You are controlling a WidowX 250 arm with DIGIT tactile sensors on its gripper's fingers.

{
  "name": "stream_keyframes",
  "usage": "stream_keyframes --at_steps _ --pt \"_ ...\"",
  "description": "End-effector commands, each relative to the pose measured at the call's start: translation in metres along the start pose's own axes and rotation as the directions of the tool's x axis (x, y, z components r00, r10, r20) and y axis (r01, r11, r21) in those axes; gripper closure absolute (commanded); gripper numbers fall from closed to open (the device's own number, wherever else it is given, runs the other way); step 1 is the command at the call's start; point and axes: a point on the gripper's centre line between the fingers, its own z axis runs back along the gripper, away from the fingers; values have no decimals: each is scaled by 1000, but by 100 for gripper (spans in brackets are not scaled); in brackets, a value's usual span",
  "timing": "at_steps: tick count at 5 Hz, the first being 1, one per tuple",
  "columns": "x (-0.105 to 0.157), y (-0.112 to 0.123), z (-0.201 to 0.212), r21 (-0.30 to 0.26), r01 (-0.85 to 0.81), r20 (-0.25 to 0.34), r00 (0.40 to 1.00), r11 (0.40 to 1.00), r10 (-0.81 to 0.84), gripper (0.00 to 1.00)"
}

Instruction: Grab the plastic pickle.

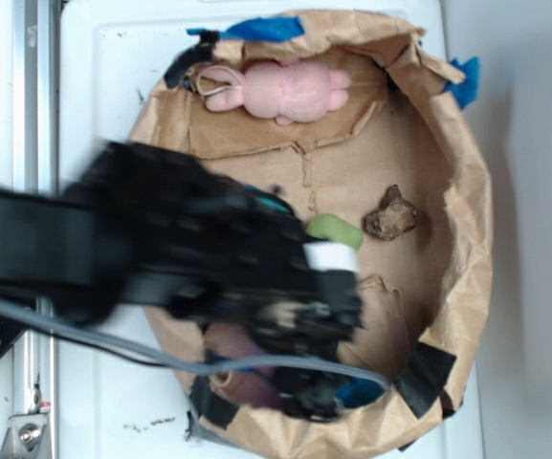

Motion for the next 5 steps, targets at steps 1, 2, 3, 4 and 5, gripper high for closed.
stream_keyframes --at_steps 1,2,3,4,5 --pt "34 -19 6 -29 11 69 998 1000 -9 0" --pt "37 -17 0 -1 17 56 998 1000 -17 0" --pt "31 -7 -6 44 39 39 998 998 -41 0" --pt "29 13 -5 65 41 19 999 997 -43 0" --pt "36 29 13 77 16 -7 1000 997 -15 0"
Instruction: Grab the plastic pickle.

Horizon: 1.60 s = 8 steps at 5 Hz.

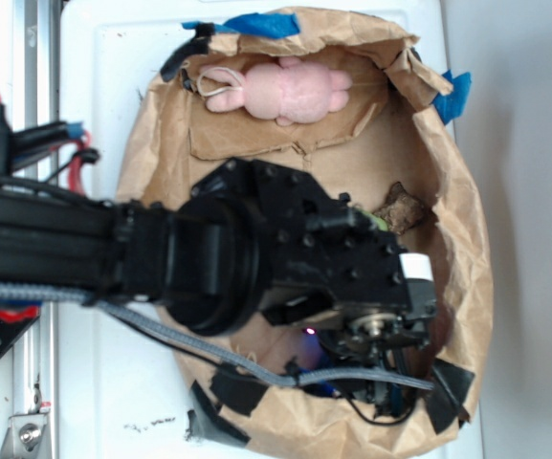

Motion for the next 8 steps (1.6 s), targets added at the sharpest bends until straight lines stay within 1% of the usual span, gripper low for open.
stream_keyframes --at_steps 1,2,3,4,5,6,7,8 --pt "13 27 36 -4 -29 -14 999 1000 29 0" --pt "4 23 47 -36 -22 -4 1000 999 22 0" --pt "-6 18 43 -24 -1 11 1000 1000 1 0" --pt "-20 19 32 9 26 16 1000 1000 -26 0" --pt "-33 20 26 16 47 16 999 999 -47 0" --pt "-36 11 16 13 63 44 997 998 -63 0" --pt "-23 4 14 -7 24 58 998 1000 -23 0" --pt "-9 0 16 -31 -11 39 999 999 13 0"
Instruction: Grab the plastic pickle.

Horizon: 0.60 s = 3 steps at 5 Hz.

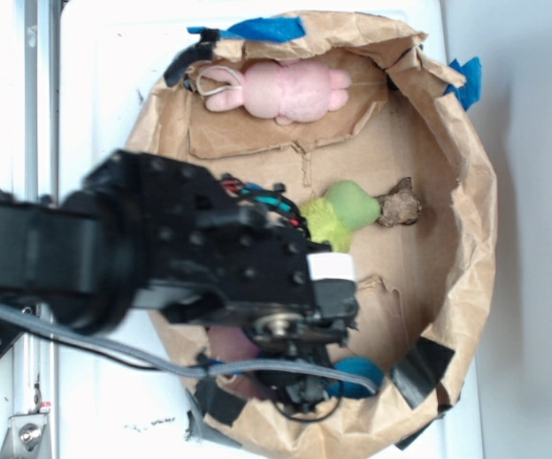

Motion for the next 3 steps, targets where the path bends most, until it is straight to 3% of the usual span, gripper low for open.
stream_keyframes --at_steps 1,3 --pt "19 -8 6 -22 -24 11 1000 999 24 0" --pt "11 5 0 27 -1 9 1000 1000 0 0"
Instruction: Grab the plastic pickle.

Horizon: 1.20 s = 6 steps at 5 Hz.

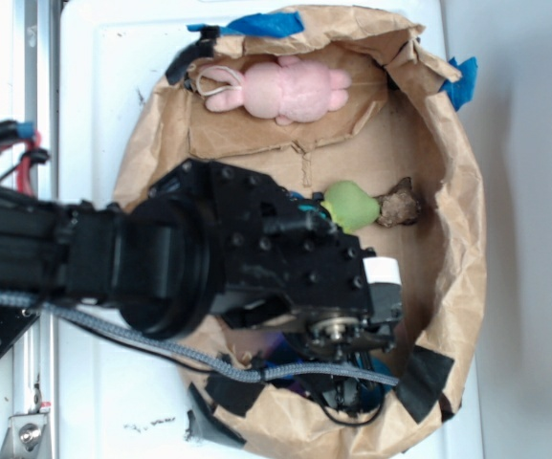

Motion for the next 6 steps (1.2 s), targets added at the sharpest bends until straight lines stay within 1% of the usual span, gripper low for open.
stream_keyframes --at_steps 1,2,3,4,5,6 --pt "-4 15 -5 71 37 40 998 997 -40 0" --pt "2 17 -7 99 13 40 999 995 -17 0" --pt "6 12 0 86 -37 36 999 996 34 100" --pt "15 11 12 70 -7 64 998 998 2 100" --pt "27 16 44 54 19 119 993 998 -25 100" --pt "34 27 79 89 57 185 980 994 -72 100"
